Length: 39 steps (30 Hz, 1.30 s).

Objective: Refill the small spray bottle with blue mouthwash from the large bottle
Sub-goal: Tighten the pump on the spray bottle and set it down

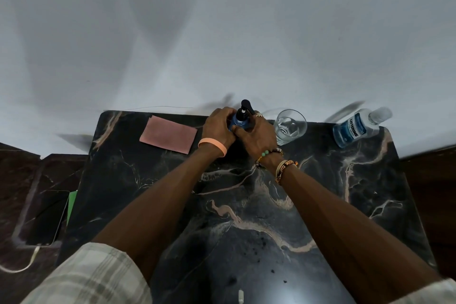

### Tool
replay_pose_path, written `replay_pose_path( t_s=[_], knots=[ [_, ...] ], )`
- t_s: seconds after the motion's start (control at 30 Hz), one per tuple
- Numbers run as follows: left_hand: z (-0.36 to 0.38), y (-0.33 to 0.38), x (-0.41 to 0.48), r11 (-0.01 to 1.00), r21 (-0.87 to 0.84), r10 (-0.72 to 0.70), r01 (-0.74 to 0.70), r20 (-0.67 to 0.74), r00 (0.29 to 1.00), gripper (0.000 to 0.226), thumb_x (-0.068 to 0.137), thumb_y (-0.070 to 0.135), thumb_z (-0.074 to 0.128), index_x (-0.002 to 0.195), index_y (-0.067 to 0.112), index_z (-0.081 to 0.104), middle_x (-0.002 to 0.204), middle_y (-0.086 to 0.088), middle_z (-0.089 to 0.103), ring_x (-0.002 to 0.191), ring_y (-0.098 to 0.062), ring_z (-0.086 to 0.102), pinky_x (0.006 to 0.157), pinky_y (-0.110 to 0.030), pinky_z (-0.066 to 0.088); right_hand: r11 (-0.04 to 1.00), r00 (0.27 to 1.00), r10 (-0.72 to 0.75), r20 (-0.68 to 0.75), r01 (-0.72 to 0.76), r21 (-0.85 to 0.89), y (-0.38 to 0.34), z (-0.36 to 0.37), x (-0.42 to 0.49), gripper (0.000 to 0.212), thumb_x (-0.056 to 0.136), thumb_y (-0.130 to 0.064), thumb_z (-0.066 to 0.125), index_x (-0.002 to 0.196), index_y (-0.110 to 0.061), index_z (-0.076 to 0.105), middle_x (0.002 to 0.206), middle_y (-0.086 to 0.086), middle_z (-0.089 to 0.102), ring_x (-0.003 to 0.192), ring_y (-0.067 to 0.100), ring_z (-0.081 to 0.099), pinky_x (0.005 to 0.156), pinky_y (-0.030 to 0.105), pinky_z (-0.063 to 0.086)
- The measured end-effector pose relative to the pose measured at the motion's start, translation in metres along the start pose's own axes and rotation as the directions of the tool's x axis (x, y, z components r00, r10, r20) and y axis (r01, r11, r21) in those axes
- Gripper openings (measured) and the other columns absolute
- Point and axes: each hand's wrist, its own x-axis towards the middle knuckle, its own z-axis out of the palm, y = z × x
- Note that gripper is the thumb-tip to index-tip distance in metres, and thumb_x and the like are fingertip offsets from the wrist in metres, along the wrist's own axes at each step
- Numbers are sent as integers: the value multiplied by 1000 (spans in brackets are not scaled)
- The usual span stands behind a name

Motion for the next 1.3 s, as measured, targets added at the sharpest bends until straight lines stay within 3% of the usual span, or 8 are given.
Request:
replay_pose_path(
  t_s=[0.17, 0.73, 1.0, 1.3],
  knots=[
    [5, -1, 5, 999, 47, -25, 24, 29, 999, 37, 76, 2, 65, 112, 9, 61, 109, -13, 63, 98, -29, 59, 88, -36, 49, 999, 999, 33, -5, -33, -14, 5, 5, 3, 39, 76, -43, 73, 105, -18, 65, 96, 1, 70, 86, 21, 65, 64, 20, 35],
    [13, -10, 9, 999, 38, -28, 27, 32, 999, 36, 77, 2, 66, 113, 6, 62, 110, -16, 63, 100, -31, 59, 89, -34, 48, 999, 999, 49, 5, -49, -4, 5, 12, 7, 41, 76, -39, 75, 107, -17, 61, 99, 3, 69, 88, 22, 65, 67, 22, 37],
    [13, -11, 6, 999, 26, -24, 23, 35, 999, 36, 78, 1, 65, 114, 7, 61, 111, -15, 63, 102, -29, 58, 89, -28, 44, 996, 996, 88, 32, -88, 27, 2, 11, 3, 45, 74, -37, 78, 111, -18, 61, 102, 1, 70, 91, 19, 66, 74, 26, 49],
    [12, -10, 6, 1000, 24, 6, -6, 21, 1000, 37, 77, -3, 61, 113, 5, 62, 109, -16, 63, 100, -31, 59, 90, -32, 45, 994, 995, 100, 24, -101, 47, -3, 8, 1, 45, 74, -34, 77, 113, -17, 61, 105, 2, 70, 95, 20, 66, 82, 35, 54]
  ],
)
